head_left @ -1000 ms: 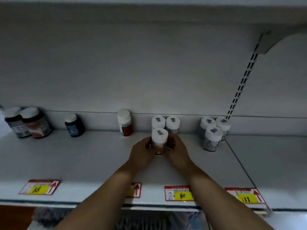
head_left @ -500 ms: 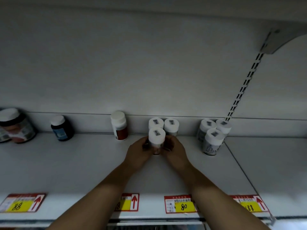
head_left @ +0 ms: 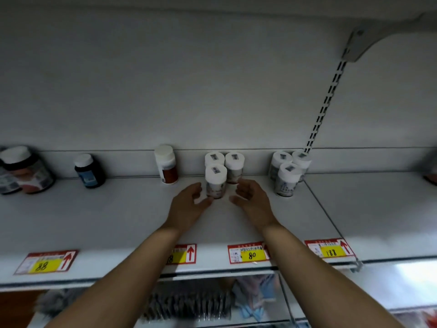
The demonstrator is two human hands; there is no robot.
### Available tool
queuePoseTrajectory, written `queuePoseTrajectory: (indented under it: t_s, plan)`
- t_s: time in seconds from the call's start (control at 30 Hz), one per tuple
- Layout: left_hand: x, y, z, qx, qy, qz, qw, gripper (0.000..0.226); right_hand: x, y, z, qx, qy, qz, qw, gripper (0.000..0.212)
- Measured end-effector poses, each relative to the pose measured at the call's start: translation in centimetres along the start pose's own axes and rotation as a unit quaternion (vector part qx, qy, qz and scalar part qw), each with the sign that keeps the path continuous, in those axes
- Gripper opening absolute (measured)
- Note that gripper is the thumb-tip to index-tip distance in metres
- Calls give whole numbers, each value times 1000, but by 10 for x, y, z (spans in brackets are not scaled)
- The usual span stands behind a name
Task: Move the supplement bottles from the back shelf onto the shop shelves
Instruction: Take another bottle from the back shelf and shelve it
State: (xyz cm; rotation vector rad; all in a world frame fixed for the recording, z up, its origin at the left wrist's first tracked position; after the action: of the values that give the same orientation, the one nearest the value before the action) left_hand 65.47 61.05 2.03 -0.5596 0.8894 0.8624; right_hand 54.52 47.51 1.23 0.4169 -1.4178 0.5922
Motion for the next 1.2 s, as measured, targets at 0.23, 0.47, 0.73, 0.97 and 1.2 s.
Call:
queuePoseTrajectory:
  t_s: [0.23, 0.47, 0.73, 0.97, 1.2]
  plan:
    - [-73, 63, -24, -58, 57, -48, 996, 49, 26, 40, 71, -47, -52, 7, 998, 38]
    - [-178, 160, -151, 0, 200, -58, 978, 50, 28, 110, 271, -94, -66, 53, 992, 35]
    - [-303, 236, -315, 120, 219, -119, 961, 49, 20, 168, 491, -210, -37, 35, 976, 31]
    - [-375, 248, -452, 178, 208, -163, 948, 49, -17, 153, 627, -285, -10, 18, 958, 26]
    - [-419, 194, -577, 176, 199, -155, 952, 46, -46, 57, 731, -287, -7, -11, 958, 25]
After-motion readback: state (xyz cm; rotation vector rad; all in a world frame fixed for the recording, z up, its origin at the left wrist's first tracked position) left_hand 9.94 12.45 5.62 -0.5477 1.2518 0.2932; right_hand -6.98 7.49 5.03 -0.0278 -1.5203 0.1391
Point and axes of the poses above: each hand's wrist, its own y-axis away from the middle knuckle, its own z-axis out of the back of the hand, x = y × z, the point moved 5 cm from there along -y, towards the middle knuckle, and after that the axes turned 7 degrees about -x, right-handed, at the moved point
